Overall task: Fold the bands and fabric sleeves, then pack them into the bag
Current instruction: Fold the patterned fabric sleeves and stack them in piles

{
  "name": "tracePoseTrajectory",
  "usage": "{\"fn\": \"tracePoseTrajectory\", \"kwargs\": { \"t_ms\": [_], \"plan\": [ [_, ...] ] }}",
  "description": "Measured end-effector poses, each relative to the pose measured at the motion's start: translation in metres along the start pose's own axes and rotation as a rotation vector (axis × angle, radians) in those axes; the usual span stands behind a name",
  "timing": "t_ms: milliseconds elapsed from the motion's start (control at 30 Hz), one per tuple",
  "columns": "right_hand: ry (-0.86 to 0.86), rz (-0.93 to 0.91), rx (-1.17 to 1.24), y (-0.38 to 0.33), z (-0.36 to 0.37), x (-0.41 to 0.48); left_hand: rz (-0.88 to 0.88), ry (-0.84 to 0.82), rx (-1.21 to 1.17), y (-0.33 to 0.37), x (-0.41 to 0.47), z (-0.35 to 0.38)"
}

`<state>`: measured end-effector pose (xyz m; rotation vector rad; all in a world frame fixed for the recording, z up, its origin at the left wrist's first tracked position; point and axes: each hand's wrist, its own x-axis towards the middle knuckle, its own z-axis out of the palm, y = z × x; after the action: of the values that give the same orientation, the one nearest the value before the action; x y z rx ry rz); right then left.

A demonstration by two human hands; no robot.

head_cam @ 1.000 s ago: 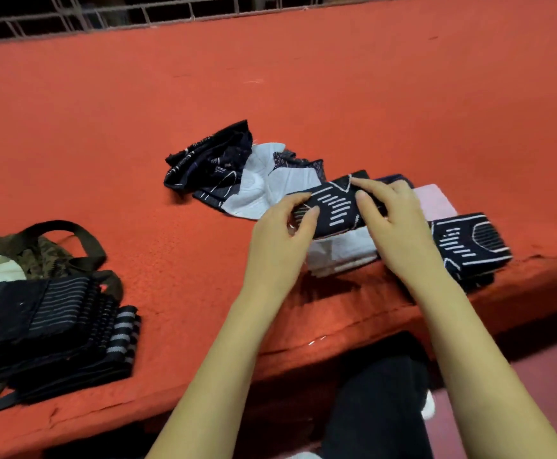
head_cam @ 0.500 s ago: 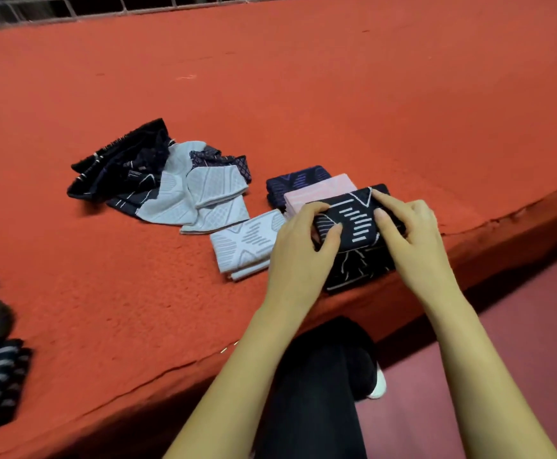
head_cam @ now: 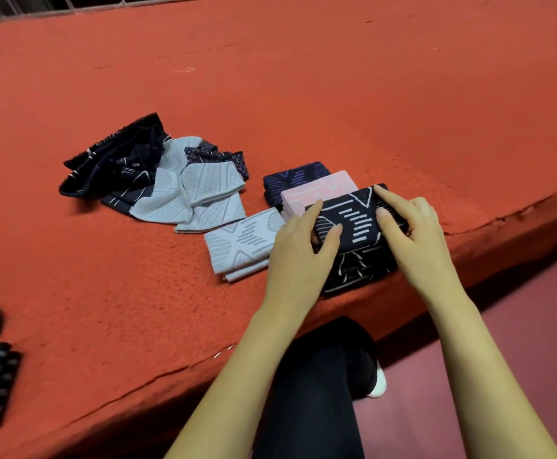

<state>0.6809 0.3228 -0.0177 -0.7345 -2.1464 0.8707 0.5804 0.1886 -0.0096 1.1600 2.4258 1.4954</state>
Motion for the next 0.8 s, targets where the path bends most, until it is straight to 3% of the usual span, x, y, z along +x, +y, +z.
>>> {"fn": "tracePoseTrajectory", "kwargs": {
  "t_ms": [167, 433, 700, 800],
  "plan": [
    [-0.018, 0.036, 0.01, 0.002, 0.001, -0.002, -0.028, -0.017, 0.092, -0.012, -0.001, 0.0],
    [-0.053, 0.117, 0.04, 0.009, 0.004, -0.005, -0.093, -0.045, 0.043, -0.017, -0.005, 0.009],
    [0.045, -0.026, -0.422, -0.032, -0.001, 0.011, -0.064, -0.124, 0.07, -0.008, 0.006, -0.013],
    [-0.05, -0.114, -0.372, -0.068, 0.013, 0.027, -0.034, -0.115, 0.103, -0.008, 0.027, -0.039]
  ]
}}
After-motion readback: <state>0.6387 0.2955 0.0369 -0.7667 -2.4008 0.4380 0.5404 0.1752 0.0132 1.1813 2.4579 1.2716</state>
